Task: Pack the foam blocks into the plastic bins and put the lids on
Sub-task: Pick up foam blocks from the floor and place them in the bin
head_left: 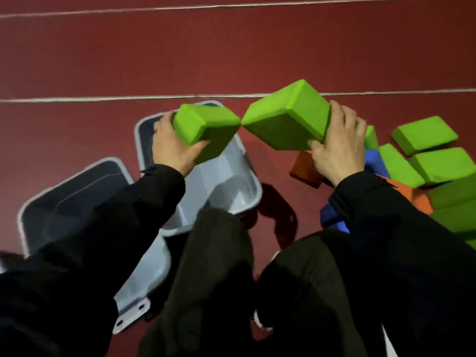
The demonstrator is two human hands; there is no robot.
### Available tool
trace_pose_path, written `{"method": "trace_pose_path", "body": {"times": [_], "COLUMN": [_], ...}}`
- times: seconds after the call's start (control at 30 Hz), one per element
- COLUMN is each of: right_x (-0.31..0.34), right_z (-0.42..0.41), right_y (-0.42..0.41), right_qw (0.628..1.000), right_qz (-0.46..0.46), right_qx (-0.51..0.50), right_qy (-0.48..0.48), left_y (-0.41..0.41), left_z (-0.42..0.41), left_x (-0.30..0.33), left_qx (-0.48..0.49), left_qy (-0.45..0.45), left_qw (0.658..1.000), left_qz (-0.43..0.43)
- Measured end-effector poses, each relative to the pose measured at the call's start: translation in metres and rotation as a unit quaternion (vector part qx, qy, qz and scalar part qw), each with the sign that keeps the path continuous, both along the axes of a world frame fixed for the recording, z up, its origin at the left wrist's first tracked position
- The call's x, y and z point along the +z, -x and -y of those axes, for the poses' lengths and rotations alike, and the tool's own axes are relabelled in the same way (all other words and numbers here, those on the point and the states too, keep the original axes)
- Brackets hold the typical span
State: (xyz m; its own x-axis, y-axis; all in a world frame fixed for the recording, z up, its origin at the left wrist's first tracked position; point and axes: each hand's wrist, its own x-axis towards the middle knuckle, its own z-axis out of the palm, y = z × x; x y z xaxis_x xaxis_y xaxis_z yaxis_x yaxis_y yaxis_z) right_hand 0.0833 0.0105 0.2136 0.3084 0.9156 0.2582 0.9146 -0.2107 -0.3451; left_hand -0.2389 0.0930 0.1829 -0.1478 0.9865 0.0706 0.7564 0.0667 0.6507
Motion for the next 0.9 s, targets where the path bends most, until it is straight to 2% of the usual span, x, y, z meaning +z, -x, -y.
{"method": "trace_pose_path", "body": {"times": [0.07, 0.17, 0.27, 0.37, 0.5, 0.7, 0.8, 0.9], "right_x": [-0.003, -0.019, -0.042, -0.068, -0.102, -0.138, -0.156, -0.174], "right_z": [-0.013, -0.032, -0.046, -0.052, -0.057, -0.062, -0.063, -0.063], "right_y": [0.033, 0.077, 0.105, 0.12, 0.127, 0.135, 0.138, 0.141], "right_qw": [0.999, 0.994, 0.984, 0.971, 0.964, 0.913, 0.892, 0.876], "right_qz": [-0.015, -0.026, -0.008, 0.017, 0.004, 0.14, 0.172, 0.19], "right_qx": [0.044, 0.108, 0.166, 0.217, 0.208, 0.329, 0.359, 0.373], "right_qy": [0.006, 0.023, 0.058, 0.102, 0.167, 0.196, 0.213, 0.238], "left_y": [0.028, 0.048, 0.058, 0.067, 0.074, 0.081, 0.078, 0.083], "left_z": [0.01, 0.03, 0.037, 0.037, 0.033, 0.037, 0.038, 0.036], "left_x": [-0.016, -0.047, -0.084, -0.117, -0.152, -0.19, -0.2, -0.208], "left_qx": [-0.023, -0.097, -0.133, -0.137, -0.154, -0.187, -0.196, -0.183], "left_qy": [0.044, 0.096, 0.135, 0.158, 0.187, 0.281, 0.3, 0.311], "left_qw": [0.993, 0.962, 0.933, 0.917, 0.895, 0.868, 0.859, 0.867], "left_qz": [-0.106, -0.238, -0.305, -0.34, -0.375, -0.364, -0.366, -0.344]}}
